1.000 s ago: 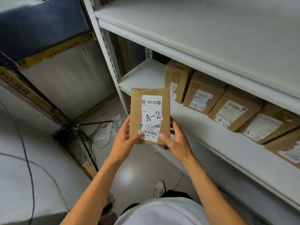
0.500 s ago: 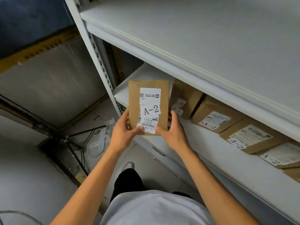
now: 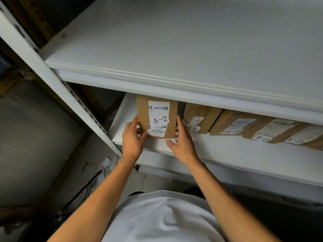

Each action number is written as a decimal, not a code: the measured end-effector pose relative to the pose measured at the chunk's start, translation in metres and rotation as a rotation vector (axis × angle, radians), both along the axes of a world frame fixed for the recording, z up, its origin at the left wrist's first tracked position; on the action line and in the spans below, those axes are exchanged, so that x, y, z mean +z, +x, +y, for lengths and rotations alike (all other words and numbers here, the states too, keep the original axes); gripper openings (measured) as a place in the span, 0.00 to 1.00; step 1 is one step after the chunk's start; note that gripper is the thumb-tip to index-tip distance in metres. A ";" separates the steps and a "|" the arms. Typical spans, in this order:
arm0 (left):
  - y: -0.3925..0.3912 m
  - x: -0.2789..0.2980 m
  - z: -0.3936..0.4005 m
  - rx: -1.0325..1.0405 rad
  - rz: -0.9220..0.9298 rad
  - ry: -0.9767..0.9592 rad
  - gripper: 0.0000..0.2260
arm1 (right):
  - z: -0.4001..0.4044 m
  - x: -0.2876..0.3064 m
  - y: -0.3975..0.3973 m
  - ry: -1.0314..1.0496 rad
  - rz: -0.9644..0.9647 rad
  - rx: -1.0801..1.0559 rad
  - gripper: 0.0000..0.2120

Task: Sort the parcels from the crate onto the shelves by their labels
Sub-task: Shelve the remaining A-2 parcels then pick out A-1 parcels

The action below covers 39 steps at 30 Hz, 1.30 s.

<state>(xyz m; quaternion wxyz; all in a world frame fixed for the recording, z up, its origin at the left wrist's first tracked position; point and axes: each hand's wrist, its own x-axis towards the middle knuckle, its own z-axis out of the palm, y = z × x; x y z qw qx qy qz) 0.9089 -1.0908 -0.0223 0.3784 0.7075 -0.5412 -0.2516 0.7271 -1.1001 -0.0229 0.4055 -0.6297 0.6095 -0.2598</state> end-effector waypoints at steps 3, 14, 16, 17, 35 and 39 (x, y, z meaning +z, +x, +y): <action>0.005 -0.005 -0.014 -0.107 0.024 0.006 0.29 | 0.004 -0.004 0.007 0.013 -0.034 -0.060 0.50; -0.001 -0.006 -0.012 -0.253 0.153 0.116 0.39 | 0.026 -0.016 0.026 0.056 -0.130 -0.063 0.47; -0.001 -0.006 -0.014 -0.260 0.142 0.140 0.38 | 0.025 -0.016 0.028 0.067 -0.122 -0.054 0.46; -0.001 -0.003 -0.015 -0.269 0.146 0.154 0.38 | 0.023 -0.015 0.027 0.071 -0.110 -0.047 0.46; -0.097 0.003 0.029 -0.792 -0.428 0.379 0.30 | 0.095 -0.004 -0.087 0.196 0.476 -0.199 0.34; -0.165 0.010 0.034 -1.002 -0.690 0.286 0.30 | 0.138 -0.002 -0.143 0.218 0.611 -0.334 0.34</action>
